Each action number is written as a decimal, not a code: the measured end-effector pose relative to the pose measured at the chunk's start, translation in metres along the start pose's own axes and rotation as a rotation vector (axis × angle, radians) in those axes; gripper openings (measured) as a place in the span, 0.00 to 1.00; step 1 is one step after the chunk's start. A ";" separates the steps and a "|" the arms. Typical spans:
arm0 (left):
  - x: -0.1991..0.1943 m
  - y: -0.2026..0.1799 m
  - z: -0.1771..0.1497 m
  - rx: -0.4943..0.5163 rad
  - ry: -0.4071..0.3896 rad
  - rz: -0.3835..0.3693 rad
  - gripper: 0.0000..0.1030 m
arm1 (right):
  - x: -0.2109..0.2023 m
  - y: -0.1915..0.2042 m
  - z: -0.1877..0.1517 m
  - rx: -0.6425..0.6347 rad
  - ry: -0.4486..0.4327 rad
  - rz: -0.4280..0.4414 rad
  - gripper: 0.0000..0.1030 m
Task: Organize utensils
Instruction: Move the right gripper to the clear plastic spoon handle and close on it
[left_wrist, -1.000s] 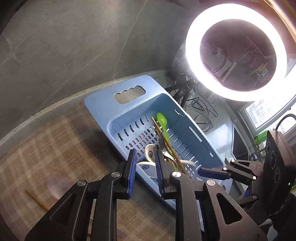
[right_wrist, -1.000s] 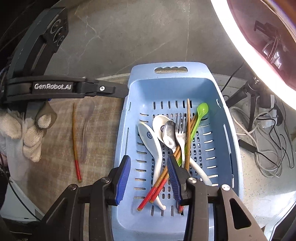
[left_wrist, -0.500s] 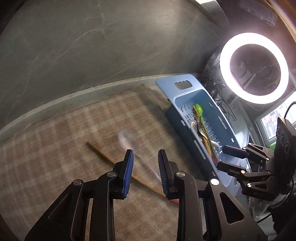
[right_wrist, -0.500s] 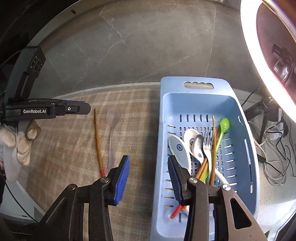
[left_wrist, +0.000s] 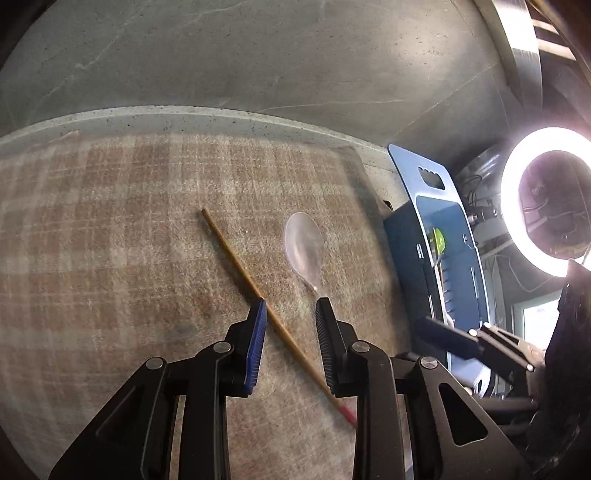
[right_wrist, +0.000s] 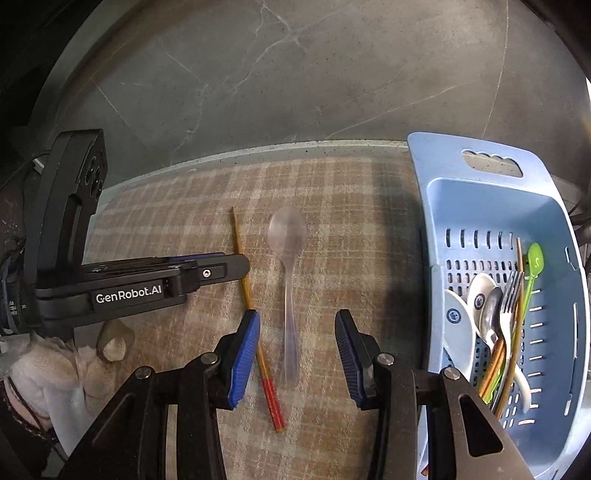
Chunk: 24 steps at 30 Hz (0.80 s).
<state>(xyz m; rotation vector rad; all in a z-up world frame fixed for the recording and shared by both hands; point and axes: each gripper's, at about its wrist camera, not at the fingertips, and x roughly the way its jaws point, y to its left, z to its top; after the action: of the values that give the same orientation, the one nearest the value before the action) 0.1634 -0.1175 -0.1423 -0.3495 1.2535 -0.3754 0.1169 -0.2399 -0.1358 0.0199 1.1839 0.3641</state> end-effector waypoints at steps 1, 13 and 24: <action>0.003 -0.002 0.001 -0.002 0.002 0.008 0.25 | 0.003 0.001 0.002 -0.001 0.004 0.001 0.37; 0.038 -0.037 0.002 0.081 0.017 0.178 0.25 | 0.030 0.002 0.003 0.015 0.046 -0.006 0.27; 0.032 -0.034 -0.016 0.163 0.008 0.221 0.13 | 0.045 0.004 0.006 0.011 0.059 -0.028 0.26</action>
<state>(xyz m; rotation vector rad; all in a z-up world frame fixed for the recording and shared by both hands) 0.1534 -0.1631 -0.1587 -0.0694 1.2463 -0.2872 0.1356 -0.2219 -0.1728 0.0027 1.2432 0.3356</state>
